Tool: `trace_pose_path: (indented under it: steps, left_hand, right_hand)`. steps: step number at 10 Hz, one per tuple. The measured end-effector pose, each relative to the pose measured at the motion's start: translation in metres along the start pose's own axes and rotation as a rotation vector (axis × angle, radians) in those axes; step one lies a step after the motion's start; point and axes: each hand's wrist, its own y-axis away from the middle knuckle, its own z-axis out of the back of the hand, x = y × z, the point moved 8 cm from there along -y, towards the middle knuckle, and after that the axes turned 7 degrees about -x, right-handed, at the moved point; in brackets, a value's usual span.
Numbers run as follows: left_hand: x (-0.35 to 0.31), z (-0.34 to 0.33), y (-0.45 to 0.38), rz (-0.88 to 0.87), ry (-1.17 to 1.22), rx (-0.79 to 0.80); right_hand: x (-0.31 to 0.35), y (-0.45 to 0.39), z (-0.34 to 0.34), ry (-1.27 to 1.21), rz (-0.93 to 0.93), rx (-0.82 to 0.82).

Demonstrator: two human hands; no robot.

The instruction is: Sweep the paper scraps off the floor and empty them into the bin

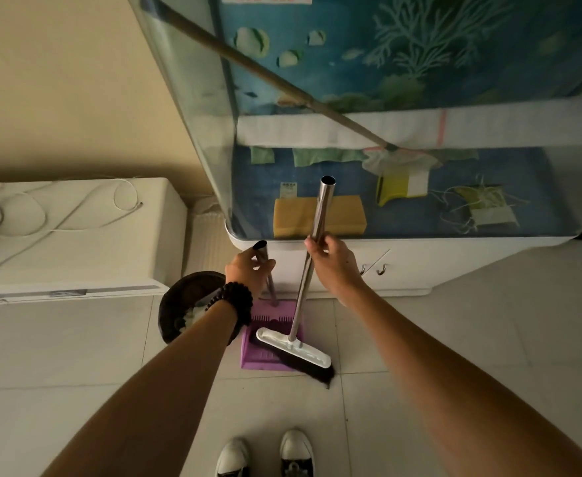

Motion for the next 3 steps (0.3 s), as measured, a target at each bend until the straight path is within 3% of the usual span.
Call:
trace_pose_path:
  steps: [3]
  left_hand:
    - [0.026, 0.025, -0.003, 0.103, -0.085, 0.088]
  right_hand:
    - [-0.004, 0.008, -0.005, 0.070, -0.053, 0.013]
